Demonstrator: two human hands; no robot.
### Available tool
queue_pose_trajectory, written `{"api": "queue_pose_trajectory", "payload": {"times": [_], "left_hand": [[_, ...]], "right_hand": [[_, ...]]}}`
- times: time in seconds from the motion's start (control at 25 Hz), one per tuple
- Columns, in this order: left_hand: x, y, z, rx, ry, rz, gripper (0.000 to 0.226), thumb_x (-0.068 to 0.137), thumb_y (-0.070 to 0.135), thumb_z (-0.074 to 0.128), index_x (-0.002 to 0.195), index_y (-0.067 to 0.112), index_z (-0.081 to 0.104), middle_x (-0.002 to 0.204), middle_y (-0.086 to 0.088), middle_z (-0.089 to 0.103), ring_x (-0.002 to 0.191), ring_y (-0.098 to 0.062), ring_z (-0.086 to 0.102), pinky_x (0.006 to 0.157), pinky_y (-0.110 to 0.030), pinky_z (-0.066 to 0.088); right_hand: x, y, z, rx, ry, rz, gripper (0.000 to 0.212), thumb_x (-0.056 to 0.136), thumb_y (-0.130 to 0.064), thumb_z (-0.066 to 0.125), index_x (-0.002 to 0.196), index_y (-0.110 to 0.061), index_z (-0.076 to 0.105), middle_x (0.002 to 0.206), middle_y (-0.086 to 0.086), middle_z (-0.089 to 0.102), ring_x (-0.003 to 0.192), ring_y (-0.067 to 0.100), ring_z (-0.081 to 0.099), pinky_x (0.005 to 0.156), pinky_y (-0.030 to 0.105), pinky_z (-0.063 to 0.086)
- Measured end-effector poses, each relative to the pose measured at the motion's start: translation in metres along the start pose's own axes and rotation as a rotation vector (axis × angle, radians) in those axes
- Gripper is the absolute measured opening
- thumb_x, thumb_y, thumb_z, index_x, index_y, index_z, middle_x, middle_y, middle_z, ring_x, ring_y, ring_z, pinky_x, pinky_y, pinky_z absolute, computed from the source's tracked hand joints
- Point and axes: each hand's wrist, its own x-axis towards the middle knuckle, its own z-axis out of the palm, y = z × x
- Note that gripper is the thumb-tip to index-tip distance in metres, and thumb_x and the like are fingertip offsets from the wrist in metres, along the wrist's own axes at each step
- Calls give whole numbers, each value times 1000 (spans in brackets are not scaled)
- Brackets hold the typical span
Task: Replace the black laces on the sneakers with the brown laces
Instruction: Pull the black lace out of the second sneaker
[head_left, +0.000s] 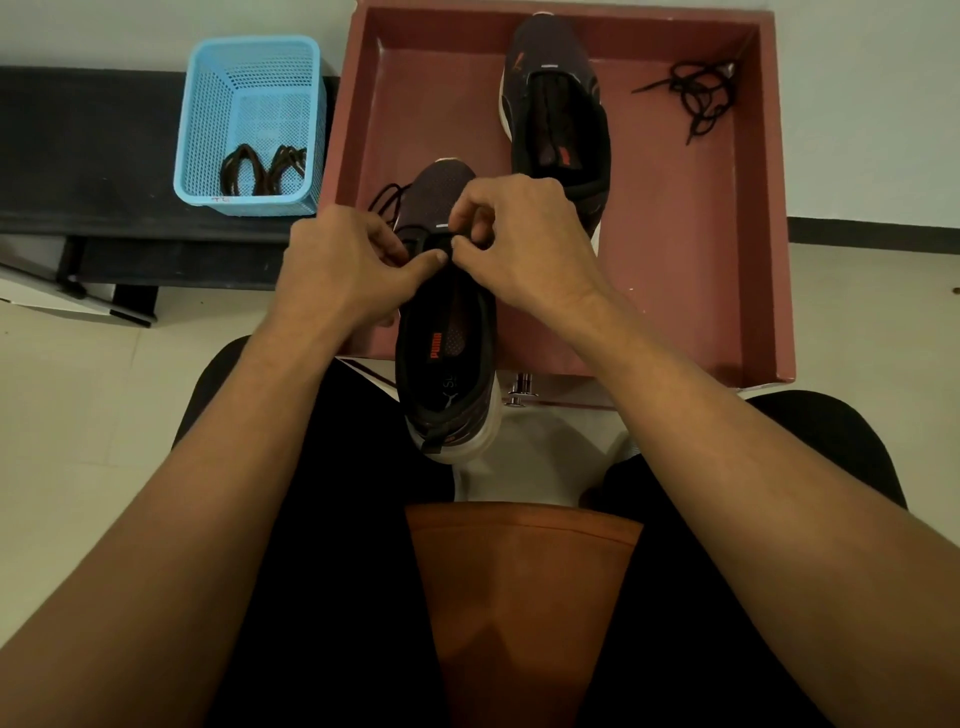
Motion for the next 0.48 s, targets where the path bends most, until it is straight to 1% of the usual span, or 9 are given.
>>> {"api": "queue_pose_trajectory", "payload": {"times": [0.08,0.12,0.2,0.24,0.32,0.4,0.48], "left_hand": [[0,0,-1,15,11,25,26,87,49,79,92,24,75,67,9,69,47,1,66,51,-8,46],[-1,1,-2,15,23,41,22,88,45,79,94,24,77,66,12,67,50,1,66,51,-6,42],[-1,0,-3,19,57,69,20,88,39,78,97,22,81,67,16,63,60,3,63,58,-7,41],[-1,0,-3,21,69,80,20,88,37,78,98,20,82,68,15,63,65,2,62,61,-9,41],[-1,-1,-3,23,81,103,20,88,34,78,100,18,82,72,10,66,73,-5,66,66,-12,44],[0,-3,-2,21,80,116,20,87,34,78,99,19,83,75,9,67,77,-8,68,67,-13,45],[1,-4,-1,26,90,104,19,85,35,79,97,20,83,72,12,65,76,-8,67,65,-12,43]], "right_hand": [[3,-3,6,-26,-3,-37,20,94,-38,74,113,-32,77,101,-10,65,91,9,65,81,32,58],[5,-4,10,-38,0,-50,24,95,-39,73,117,-32,77,108,-8,64,97,13,66,84,35,58],[8,-6,14,-47,-5,-77,28,96,-38,72,122,-28,76,117,-3,63,109,16,64,91,37,56],[10,-7,15,-45,-14,-94,28,97,-36,72,122,-26,77,118,-2,62,110,15,62,92,35,54],[13,-8,16,-27,-24,-129,23,97,-31,73,118,-25,79,116,-1,63,102,11,58,89,29,51],[13,-10,17,-3,-19,-148,16,96,-27,75,110,-24,81,111,-2,65,94,7,56,85,26,51],[12,-10,20,24,7,-135,12,96,-25,74,106,-23,81,106,-4,70,92,6,62,85,27,55]]}}
